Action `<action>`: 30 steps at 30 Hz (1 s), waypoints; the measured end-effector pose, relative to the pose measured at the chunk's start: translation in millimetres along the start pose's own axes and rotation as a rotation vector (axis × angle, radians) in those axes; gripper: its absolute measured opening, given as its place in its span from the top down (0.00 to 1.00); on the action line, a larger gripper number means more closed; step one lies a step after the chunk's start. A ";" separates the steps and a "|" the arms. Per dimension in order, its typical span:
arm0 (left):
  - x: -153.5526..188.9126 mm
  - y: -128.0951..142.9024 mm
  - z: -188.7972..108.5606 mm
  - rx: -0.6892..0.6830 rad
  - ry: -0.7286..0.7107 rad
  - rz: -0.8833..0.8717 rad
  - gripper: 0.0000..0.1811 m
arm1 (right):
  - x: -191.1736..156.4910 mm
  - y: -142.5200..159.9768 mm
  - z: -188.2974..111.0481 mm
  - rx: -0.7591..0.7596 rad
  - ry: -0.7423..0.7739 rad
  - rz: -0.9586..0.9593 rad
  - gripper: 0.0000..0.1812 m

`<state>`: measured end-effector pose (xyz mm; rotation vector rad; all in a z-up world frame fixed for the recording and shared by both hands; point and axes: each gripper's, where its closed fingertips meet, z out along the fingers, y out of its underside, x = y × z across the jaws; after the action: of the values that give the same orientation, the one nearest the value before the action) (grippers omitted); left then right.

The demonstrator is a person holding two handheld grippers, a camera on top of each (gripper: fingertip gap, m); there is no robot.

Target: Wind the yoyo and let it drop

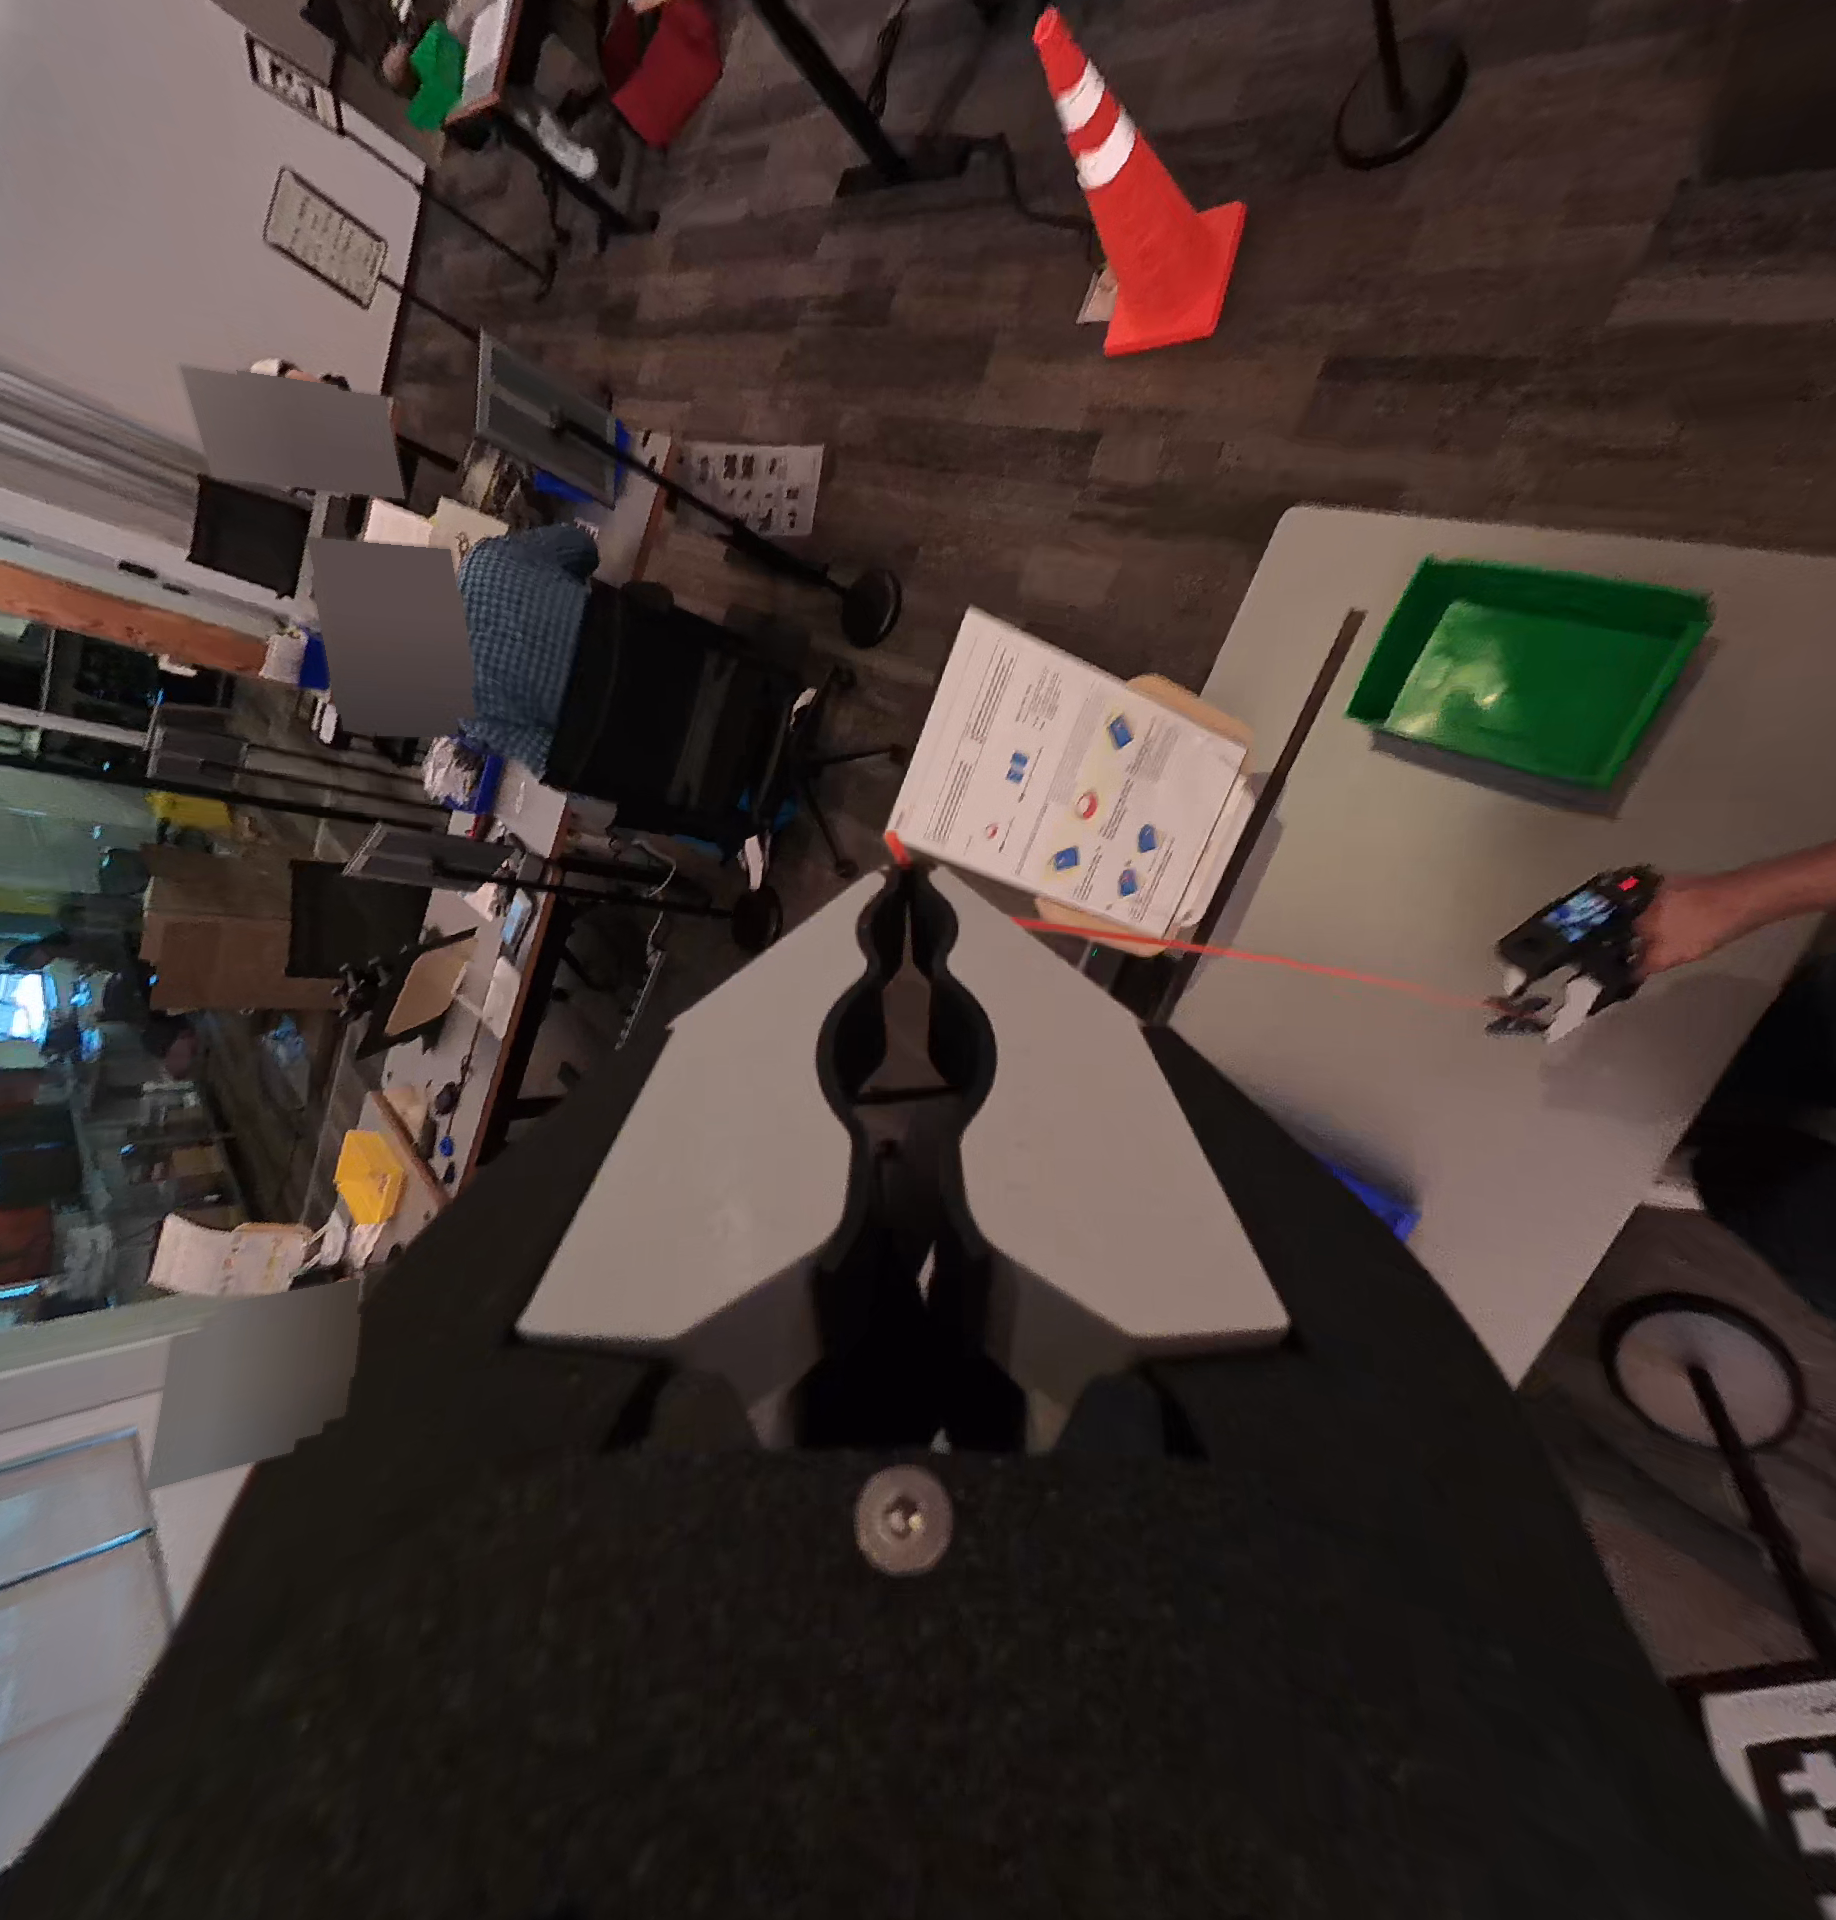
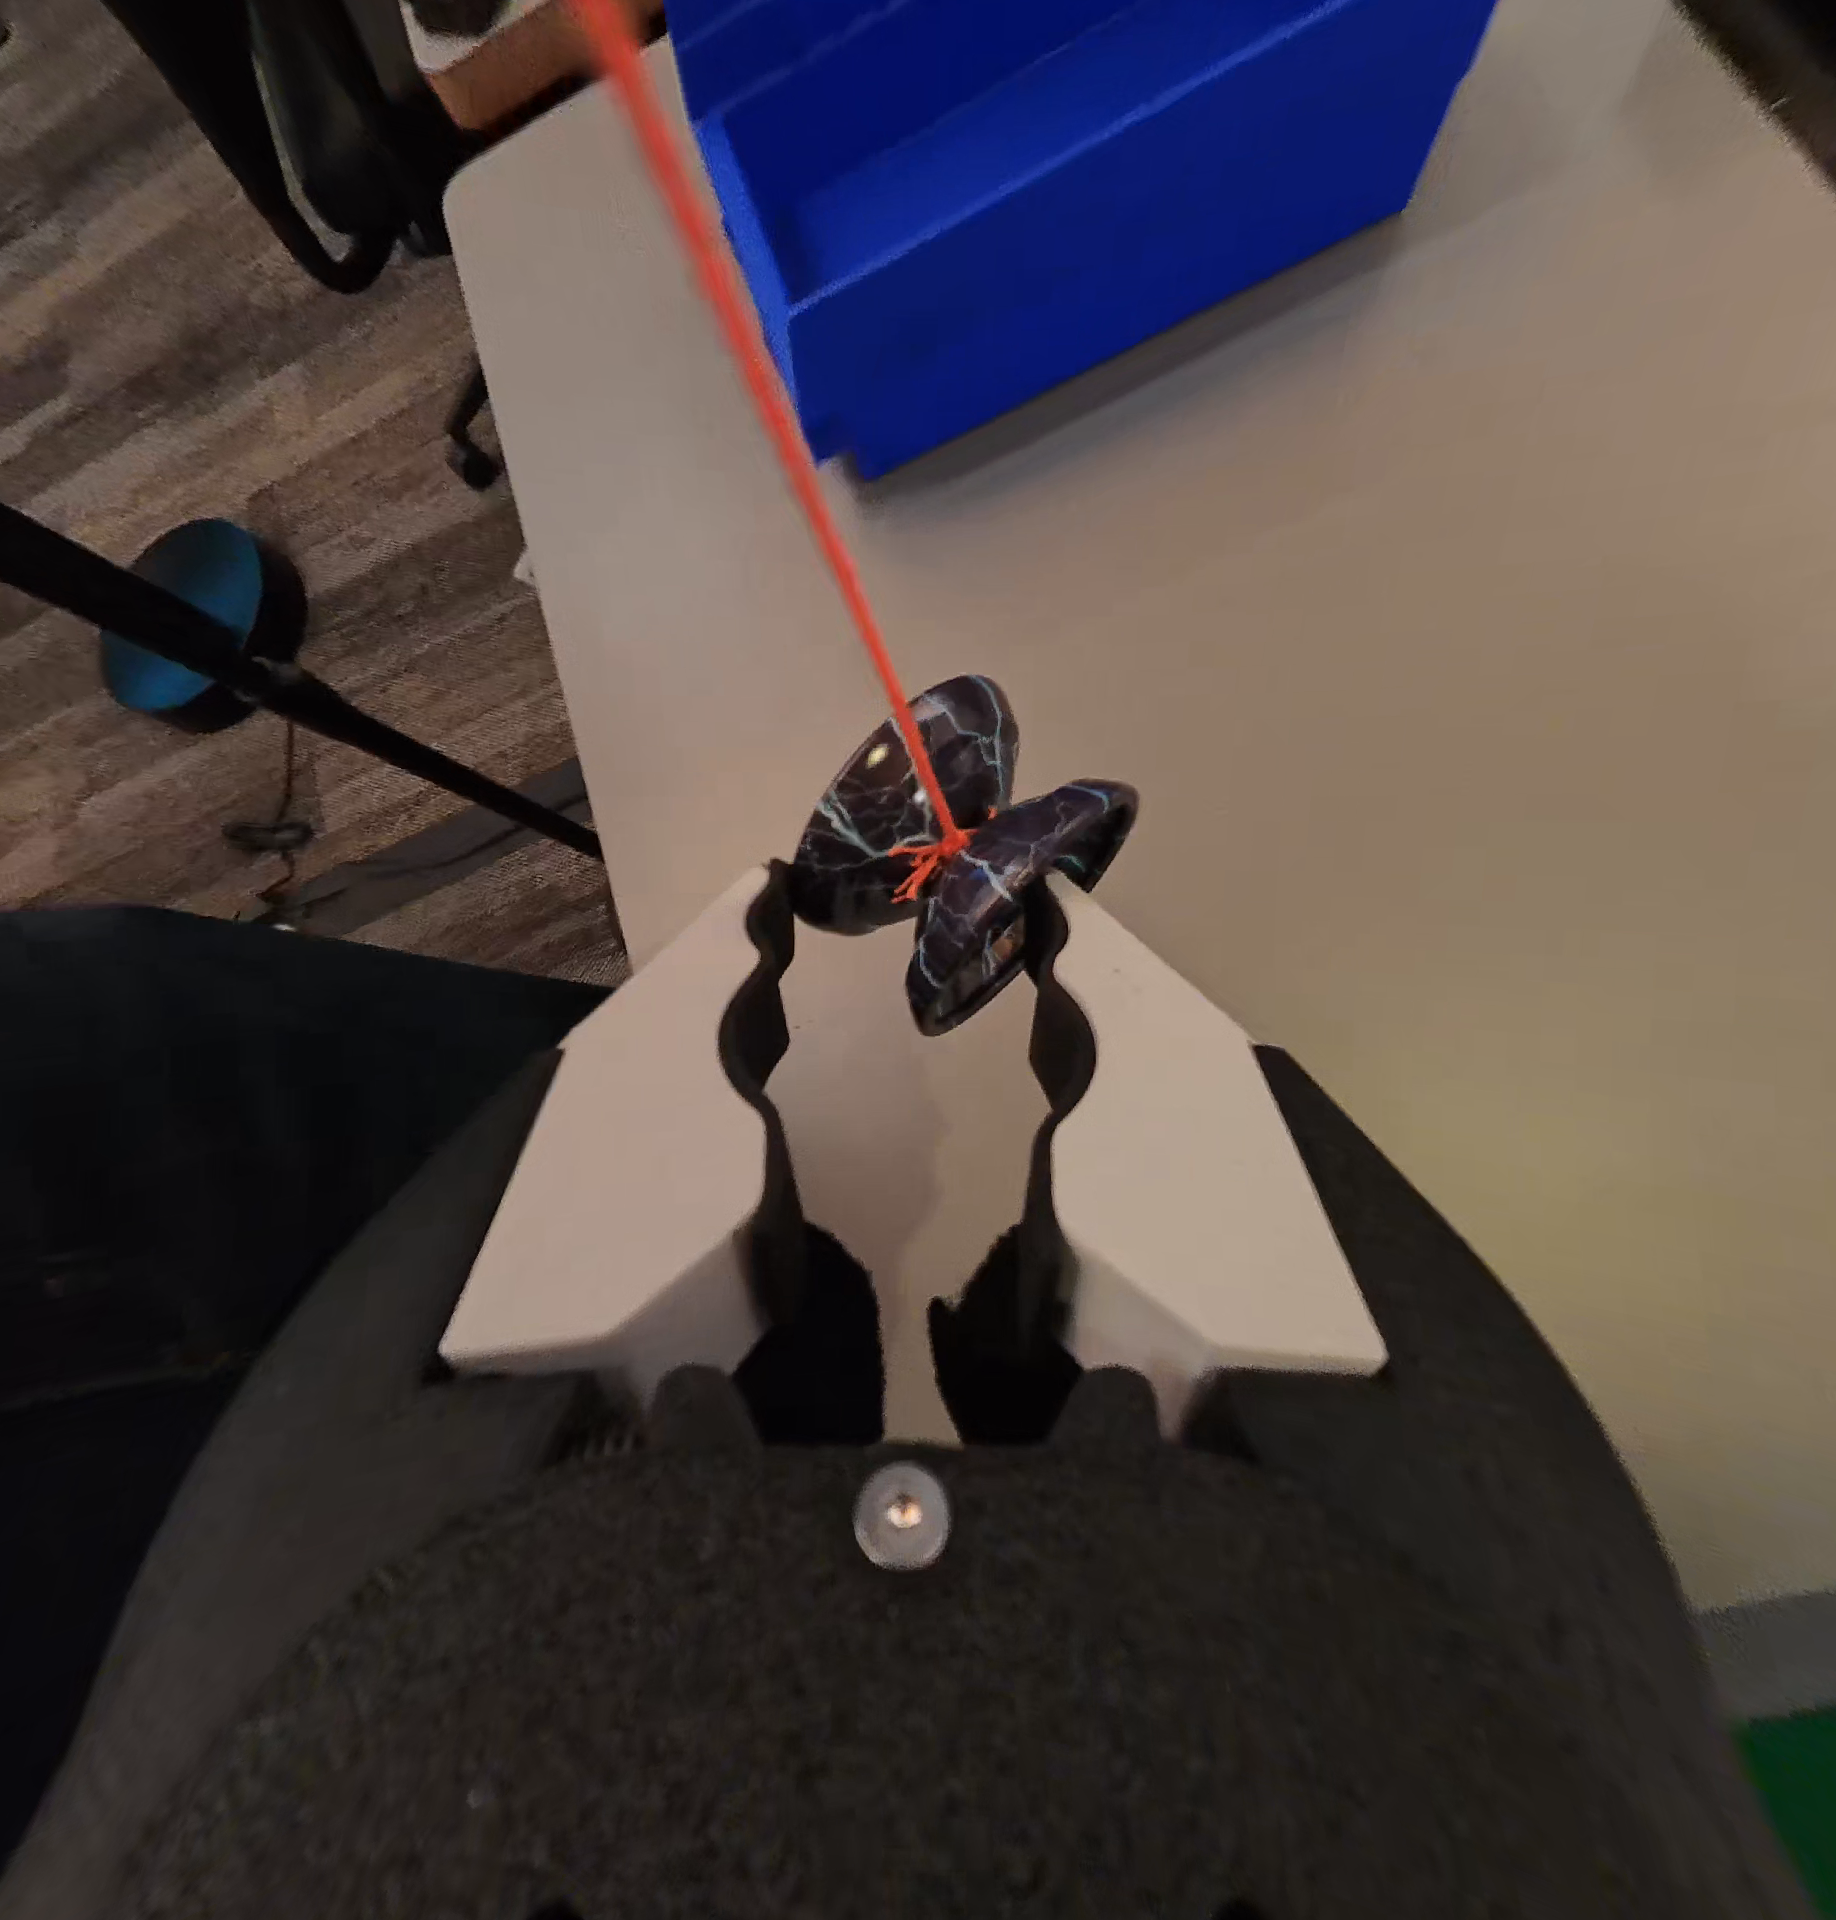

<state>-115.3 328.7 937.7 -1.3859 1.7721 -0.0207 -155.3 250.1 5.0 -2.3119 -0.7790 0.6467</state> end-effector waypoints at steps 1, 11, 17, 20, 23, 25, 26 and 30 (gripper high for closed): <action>-4.1 12.9 11.3 -0.029 -0.005 0.008 1.00 | 2.0 -4.4 -6.9 0.019 0.008 0.008 0.76; 59.1 263.3 254.8 -0.516 0.245 -0.013 1.00 | -19.9 -69.7 -130.0 0.219 0.139 0.125 0.76; 237.0 334.9 394.6 -0.418 0.532 -0.106 0.94 | -49.0 -89.4 -184.2 0.220 0.203 0.137 0.76; 313.2 349.4 420.0 -0.350 0.596 -0.225 0.88 | -61.0 -89.8 -190.8 0.171 0.187 0.152 0.76; 375.9 351.2 411.7 -0.248 0.659 -0.415 0.86 | -60.9 -83.6 -189.7 0.094 0.191 0.195 0.76; 410.0 346.9 398.4 -0.152 0.697 -0.590 0.85 | -54.6 -81.4 -187.9 0.077 0.208 0.233 0.76; 428.4 342.6 391.6 -0.102 0.738 -0.694 0.85 | -51.9 -81.4 -186.9 0.073 0.214 0.249 0.76; 497.6 307.7 366.5 0.086 1.024 -1.067 0.84 | -49.6 -101.7 -186.9 0.100 0.253 0.214 0.76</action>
<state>-133.2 220.9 256.1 -2.3015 1.4264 -1.5751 -114.5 210.3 215.9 -2.3439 -0.3782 0.4599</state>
